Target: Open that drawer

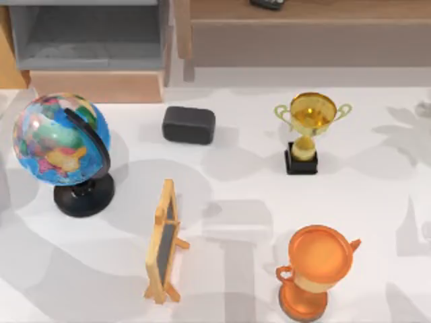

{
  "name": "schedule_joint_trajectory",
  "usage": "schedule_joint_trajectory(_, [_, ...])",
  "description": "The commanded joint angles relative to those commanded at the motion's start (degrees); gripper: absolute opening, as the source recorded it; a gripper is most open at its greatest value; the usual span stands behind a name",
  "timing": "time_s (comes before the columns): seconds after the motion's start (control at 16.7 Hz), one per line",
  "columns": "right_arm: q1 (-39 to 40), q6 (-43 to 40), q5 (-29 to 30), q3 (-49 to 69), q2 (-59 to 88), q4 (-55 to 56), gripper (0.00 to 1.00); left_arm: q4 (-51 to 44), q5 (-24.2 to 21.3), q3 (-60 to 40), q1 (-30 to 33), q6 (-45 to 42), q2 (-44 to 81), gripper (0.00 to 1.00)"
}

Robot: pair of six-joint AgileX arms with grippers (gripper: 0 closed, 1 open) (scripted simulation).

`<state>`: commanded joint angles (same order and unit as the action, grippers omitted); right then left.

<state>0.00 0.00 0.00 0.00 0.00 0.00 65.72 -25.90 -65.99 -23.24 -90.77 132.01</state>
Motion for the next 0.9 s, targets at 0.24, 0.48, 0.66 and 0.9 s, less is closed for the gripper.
schedule_joint_trajectory(0.24, [0.00, 0.00, 0.00, 0.00, 0.00, 0.00, 1.00, -1.86, 0.67, -3.60, 0.69, 0.03, 1.74, 1.00])
schedule_joint_trajectory(0.48, [0.00, 0.00, 0.00, 0.00, 0.00, 0.00, 1.00, -1.86, 0.67, -3.60, 0.69, 0.03, 1.74, 0.92])
schedule_joint_trajectory(0.66, [0.00, 0.00, 0.00, 0.00, 0.00, 0.00, 1.00, -1.86, 0.67, -3.60, 0.69, 0.03, 1.74, 0.70])
schedule_joint_trajectory(0.9, [0.00, 0.00, 0.00, 0.00, 0.00, 0.00, 1.00, -1.86, 0.67, -3.60, 0.69, 0.03, 1.74, 0.40])
